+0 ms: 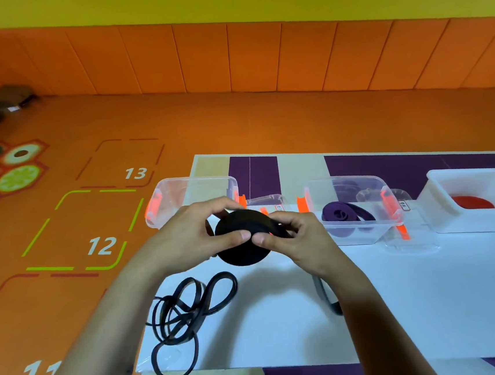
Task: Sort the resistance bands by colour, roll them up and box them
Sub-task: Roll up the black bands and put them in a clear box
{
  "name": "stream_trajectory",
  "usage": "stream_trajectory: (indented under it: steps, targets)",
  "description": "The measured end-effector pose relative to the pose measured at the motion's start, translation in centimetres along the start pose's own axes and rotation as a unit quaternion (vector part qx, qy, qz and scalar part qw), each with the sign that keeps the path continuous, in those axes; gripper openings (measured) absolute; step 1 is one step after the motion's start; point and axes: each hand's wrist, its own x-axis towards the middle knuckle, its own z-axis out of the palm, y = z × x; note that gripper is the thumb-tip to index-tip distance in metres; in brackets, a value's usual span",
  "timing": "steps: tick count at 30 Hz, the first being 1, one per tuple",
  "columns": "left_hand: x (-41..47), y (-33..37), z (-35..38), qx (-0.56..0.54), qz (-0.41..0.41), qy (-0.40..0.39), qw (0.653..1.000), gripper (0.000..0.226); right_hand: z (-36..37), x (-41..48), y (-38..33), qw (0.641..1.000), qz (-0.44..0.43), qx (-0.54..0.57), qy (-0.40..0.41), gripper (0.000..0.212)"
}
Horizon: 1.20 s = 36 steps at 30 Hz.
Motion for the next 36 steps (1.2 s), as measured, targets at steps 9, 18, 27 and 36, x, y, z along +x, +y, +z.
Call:
stream_trajectory:
  steps: [9, 18, 27, 36]
  targets:
    - [-0.2, -0.9, 2.3, -0.196, 0.037, 0.002, 0.98, 0.022, -1.2, -0.2, 0.3, 0.998, -0.025, -0.017, 0.048, 0.015]
    - [0.4, -0.8, 6.5, -0.579, -0.075, 0.022, 0.811, 0.032, -0.2, 0.2, 1.5, 0.989, -0.024, 0.09, 0.116, 0.012]
    - [0.4, -0.5, 1.8, -0.111, -0.017, 0.027, 0.993, 0.028, -1.0, -0.2, 0.7, 0.999, 0.02, 0.0, 0.045, 0.018]
    - [0.9, -1.0, 3.2, -0.245, 0.007, 0.022, 0.969, 0.029, -1.7, 0.6, 0.1, 0.998, -0.008, 0.0, 0.056, 0.014]
